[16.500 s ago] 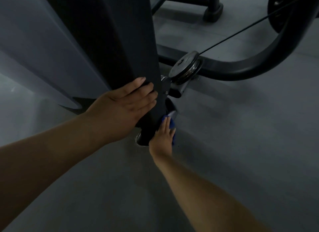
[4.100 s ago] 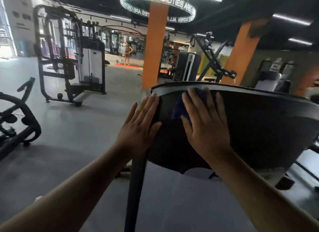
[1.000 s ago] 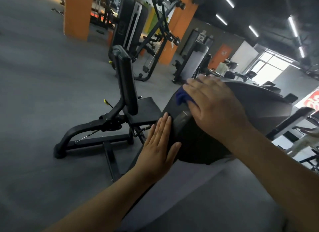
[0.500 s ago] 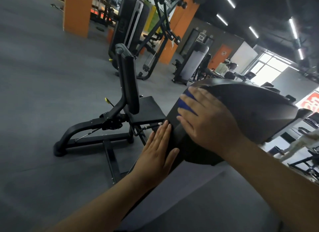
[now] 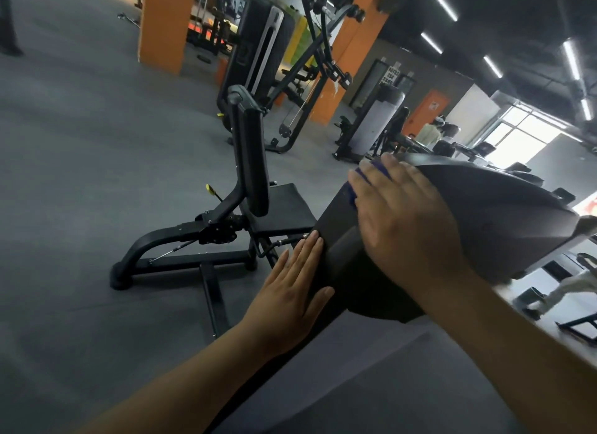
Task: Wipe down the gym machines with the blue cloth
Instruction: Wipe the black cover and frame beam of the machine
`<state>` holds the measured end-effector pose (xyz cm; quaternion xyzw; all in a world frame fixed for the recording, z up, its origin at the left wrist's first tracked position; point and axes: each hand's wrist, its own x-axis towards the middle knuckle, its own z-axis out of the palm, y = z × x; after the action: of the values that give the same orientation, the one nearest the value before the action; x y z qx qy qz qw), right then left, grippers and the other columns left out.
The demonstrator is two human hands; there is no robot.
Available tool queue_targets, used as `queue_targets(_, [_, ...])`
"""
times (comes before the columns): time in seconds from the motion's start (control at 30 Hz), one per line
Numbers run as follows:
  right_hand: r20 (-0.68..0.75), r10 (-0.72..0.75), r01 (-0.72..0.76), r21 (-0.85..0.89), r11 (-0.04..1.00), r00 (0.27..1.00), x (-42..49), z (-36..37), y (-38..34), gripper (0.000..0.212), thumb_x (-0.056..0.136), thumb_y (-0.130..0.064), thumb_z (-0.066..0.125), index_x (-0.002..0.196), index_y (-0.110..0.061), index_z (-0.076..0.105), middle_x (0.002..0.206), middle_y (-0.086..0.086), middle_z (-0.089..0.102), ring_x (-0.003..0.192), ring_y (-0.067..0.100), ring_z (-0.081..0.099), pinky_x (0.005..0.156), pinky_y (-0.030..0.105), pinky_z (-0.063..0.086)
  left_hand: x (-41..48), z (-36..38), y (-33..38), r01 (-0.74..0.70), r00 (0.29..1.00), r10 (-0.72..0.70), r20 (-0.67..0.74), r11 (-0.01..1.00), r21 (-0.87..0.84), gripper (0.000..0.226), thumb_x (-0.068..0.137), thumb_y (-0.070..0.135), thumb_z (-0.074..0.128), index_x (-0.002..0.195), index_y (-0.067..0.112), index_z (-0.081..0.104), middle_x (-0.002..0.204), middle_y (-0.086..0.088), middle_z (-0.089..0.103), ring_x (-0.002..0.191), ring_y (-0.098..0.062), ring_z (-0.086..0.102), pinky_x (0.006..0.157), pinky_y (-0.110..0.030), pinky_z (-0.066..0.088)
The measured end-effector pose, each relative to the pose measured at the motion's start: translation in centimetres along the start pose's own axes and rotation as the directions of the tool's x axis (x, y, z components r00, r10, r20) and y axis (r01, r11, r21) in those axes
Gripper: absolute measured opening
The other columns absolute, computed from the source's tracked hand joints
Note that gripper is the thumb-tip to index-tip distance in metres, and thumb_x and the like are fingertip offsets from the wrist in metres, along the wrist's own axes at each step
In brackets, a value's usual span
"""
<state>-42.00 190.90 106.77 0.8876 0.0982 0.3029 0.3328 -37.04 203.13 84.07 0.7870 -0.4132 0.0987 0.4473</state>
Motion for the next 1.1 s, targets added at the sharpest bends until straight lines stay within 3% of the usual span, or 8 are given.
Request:
queue_targets(0.13, [0.143,-0.226,0.232,-0.024,0.972,0.964,-1.2,1.4,-2.0,0.049,0.113,-0.024,0.037,0.155,-0.006,0.056,0.161,0.021,0.053,0.156,0.042,0.041,0.13,0.055,0.028,-0.2,1.0,0.9,0.042,0.999,-0.043,-0.01,0.997,-0.06,0.081,0.116,0.057,0.034,0.171,0.029,-0.018,0.178,0.016,-0.029,0.165,-0.007,-0.022,0.138,-0.039,-0.001])
queue_targets(0.3, [0.053,0.088,-0.086,-0.047,0.995,0.995,0.7,0.1,-0.9,0.049,0.116,-0.027,0.035,0.16,-0.01,0.049,0.165,0.017,0.049,0.158,0.04,0.037,0.131,0.056,0.025,-0.1,1.5,0.7,0.056,0.998,-0.059,-0.032,0.994,-0.089,0.079,0.115,0.059,0.029,0.172,0.029,-0.016,0.18,0.015,-0.025,0.166,-0.008,-0.019,0.139,-0.044,0.004])
queue_targets(0.43, [0.214,-0.217,0.237,-0.076,0.968,0.952,-2.0,2.5,-4.2,0.057,0.113,-0.027,0.022,0.159,-0.008,0.051,0.166,0.02,0.046,0.161,0.04,0.032,0.134,0.053,0.02,0.0,1.8,0.9,0.049,0.998,-0.052,-0.031,0.995,-0.086,0.079,0.118,0.052,0.035,0.173,0.025,-0.014,0.18,0.012,-0.025,0.167,-0.011,-0.019,0.139,-0.046,0.004])
queue_targets(0.5, [0.157,-0.207,0.214,-0.029,0.976,0.966,-1.6,2.2,-3.2,0.051,0.114,-0.027,0.031,0.157,-0.009,0.053,0.164,0.018,0.049,0.159,0.039,0.036,0.132,0.053,0.023,-0.1,1.8,0.7,0.047,0.998,-0.049,-0.035,0.996,-0.074,0.078,0.118,0.051,0.035,0.173,0.025,-0.014,0.18,0.012,-0.025,0.167,-0.01,-0.018,0.139,-0.045,0.002])
queue_targets(0.63, [-0.094,0.052,-0.049,0.037,0.998,0.994,-1.3,1.1,-0.7,0.04,0.115,-0.022,0.049,0.15,-0.007,0.061,0.156,0.017,0.059,0.152,0.04,0.047,0.127,0.056,0.034,-0.4,1.5,0.3,0.039,0.999,-0.041,-0.03,0.997,-0.06,0.077,0.118,0.05,0.036,0.174,0.026,-0.012,0.181,0.012,-0.021,0.167,-0.008,-0.015,0.139,-0.044,0.002])
queue_targets(0.8, [-0.046,-0.209,0.208,-0.014,0.978,0.977,-3.4,2.7,-1.4,0.04,0.116,-0.024,0.047,0.149,-0.007,0.063,0.156,0.02,0.058,0.152,0.04,0.047,0.127,0.054,0.036,-0.5,0.6,0.3,0.018,0.999,-0.017,0.028,1.0,-0.022,0.078,0.118,0.052,0.033,0.172,0.028,-0.017,0.179,0.015,-0.027,0.166,-0.005,-0.02,0.138,-0.04,-0.004])
queue_targets(0.97, [-0.249,0.037,-0.017,0.081,0.997,0.968,-4.3,3.2,-0.3,0.038,0.112,-0.021,0.061,0.146,-0.008,0.067,0.154,0.017,0.061,0.151,0.043,0.048,0.125,0.061,0.036,-0.4,-0.8,-0.5,-0.003,0.999,0.002,0.053,1.0,0.013,0.075,0.117,0.052,0.032,0.172,0.033,-0.016,0.179,0.019,-0.024,0.165,-0.002,-0.018,0.138,-0.04,-0.002])
queue_targets(1.1, [-0.14,-0.206,0.211,0.02,0.977,0.969,-6.8,5.1,-2.2,0.041,0.112,-0.02,0.058,0.152,-0.01,0.062,0.162,0.017,0.053,0.159,0.04,0.036,0.13,0.058,0.028,-0.2,-1.5,-0.7,-0.022,0.996,0.017,0.09,0.998,0.055,0.076,0.117,0.053,0.032,0.172,0.034,-0.018,0.178,0.02,-0.026,0.164,0.0,-0.018,0.138,-0.04,0.0])
